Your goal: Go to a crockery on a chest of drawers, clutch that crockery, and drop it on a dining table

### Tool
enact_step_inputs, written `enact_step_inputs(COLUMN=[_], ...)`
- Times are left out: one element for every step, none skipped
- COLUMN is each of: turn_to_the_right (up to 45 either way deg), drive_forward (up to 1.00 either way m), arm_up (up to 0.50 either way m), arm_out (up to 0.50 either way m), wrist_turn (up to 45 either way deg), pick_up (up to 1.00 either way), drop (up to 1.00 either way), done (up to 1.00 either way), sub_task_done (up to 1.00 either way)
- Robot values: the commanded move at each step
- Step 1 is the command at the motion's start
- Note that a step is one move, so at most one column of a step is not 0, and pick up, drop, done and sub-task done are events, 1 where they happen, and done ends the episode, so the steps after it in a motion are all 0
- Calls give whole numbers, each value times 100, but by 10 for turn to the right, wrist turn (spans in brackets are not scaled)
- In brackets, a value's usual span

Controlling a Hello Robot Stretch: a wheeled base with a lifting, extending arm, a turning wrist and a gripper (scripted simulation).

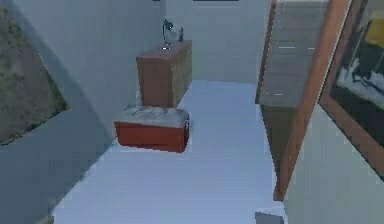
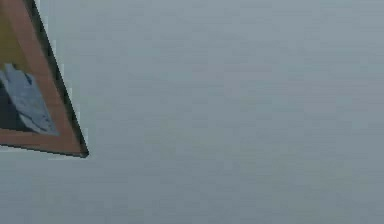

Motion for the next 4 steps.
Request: enact_step_inputs(turn_to_the_right=[0,60,0,420], drive_forward=[85,0,15,0], arm_up=[0,0,0,0], arm_out=[0,0,0,0], wrist_turn=[0,0,0,0], pick_up=[0,0,0,0], drop=[0,0,0,0], done=[0,0,0,0], sub_task_done=[0,0,0,0])
